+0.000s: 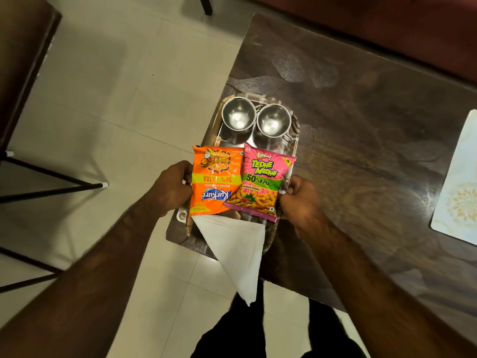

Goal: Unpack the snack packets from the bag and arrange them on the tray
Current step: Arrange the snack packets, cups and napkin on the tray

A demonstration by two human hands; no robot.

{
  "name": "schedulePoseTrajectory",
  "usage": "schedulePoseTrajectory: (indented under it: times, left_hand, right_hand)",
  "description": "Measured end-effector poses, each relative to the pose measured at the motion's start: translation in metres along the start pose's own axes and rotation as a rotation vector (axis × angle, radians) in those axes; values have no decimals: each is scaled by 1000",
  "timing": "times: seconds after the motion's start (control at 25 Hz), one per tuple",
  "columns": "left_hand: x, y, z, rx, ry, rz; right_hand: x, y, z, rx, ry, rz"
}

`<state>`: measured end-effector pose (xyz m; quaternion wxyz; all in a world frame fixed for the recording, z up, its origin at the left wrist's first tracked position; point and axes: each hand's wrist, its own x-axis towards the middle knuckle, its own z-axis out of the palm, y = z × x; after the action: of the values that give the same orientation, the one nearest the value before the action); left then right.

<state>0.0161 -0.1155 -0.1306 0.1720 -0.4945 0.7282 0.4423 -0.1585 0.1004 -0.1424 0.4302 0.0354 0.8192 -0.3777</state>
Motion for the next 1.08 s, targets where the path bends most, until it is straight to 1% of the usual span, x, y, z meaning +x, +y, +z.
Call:
schedulePoseTrajectory:
  times: [0.12,0.28,0.48,0.68,0.8,0.88,1.08]
  left_hand:
    - [-3,-4,-7,21,66,9]
    - [-10,-20,-21,-52,117,-108]
    - [-23,-44,-36,10,209,-211]
    - [-37,-72,-53,95,304,-288]
    - [-42,-90,-69,75,378,-343]
    - [-44,-99,-77,55,405,-347]
    - [-45,-102,-82,5,395,-310]
  right_hand:
    - [-3,9,-6,-23,31,-20]
    - [-10,21,-24,-62,90,-17]
    - [-5,27,-29,-34,149,55]
    - [9,25,-22,-47,165,42]
    - [13,22,-17,-50,164,37]
    - [15,20,-11,-56,152,36]
    - [23,12,6,-62,137,56]
